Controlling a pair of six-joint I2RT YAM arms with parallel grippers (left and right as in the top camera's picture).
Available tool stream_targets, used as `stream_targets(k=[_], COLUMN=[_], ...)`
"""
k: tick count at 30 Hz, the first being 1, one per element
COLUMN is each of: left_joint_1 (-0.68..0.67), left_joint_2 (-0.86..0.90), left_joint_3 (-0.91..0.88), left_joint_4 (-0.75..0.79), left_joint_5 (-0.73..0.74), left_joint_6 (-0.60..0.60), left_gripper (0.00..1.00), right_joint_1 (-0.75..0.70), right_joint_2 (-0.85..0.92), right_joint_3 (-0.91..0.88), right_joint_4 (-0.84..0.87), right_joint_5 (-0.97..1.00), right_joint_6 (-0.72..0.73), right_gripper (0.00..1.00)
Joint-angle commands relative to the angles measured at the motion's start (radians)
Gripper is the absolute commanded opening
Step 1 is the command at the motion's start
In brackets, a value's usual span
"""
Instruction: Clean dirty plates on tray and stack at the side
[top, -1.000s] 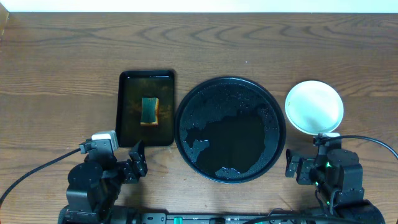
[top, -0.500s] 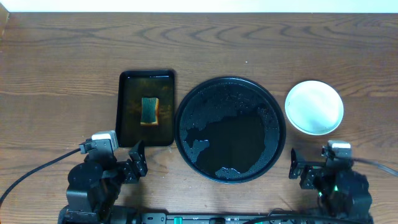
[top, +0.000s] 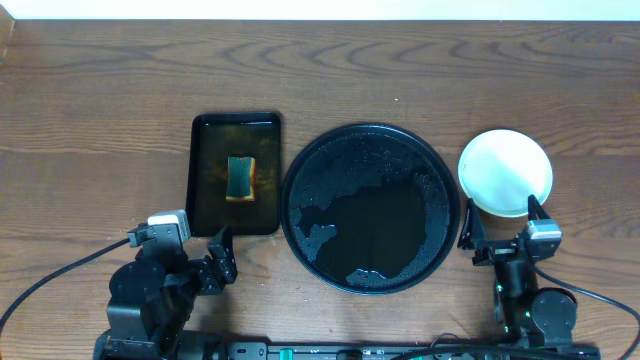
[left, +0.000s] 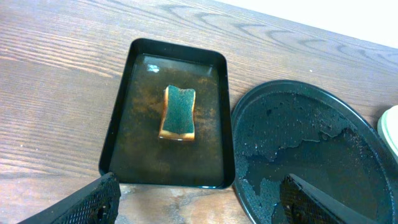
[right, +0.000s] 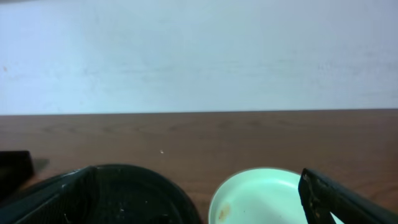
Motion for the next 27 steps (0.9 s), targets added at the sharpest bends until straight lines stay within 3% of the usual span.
stream_targets(k=[1, 4, 27], left_joint_1=[-0.002, -0.002, -0.002], left_joint_2=[-0.003, -0.003, -0.003], left_joint_3=[-0.010, -0.010, -0.010], left_joint_4=[0.000, 0.000, 0.000], left_joint_5=[-0.012, -0.012, -0.012], left_joint_6=[0.002, 0.002, 0.002], left_gripper=[0.82, 0.82, 0.82], right_joint_1=[-0.017, -0.018, -0.019], right_joint_2=[-0.005, -0.005, -0.004], right_joint_3=[-0.037, -0.037, -0.037], right_joint_4=[0.003, -0.077, -0.075], right_joint_5=[-0.032, -0.041, -0.040], right_joint_6=[-0.072, -0.107, -0.103], right_gripper=[0.99, 0.99, 0.99])
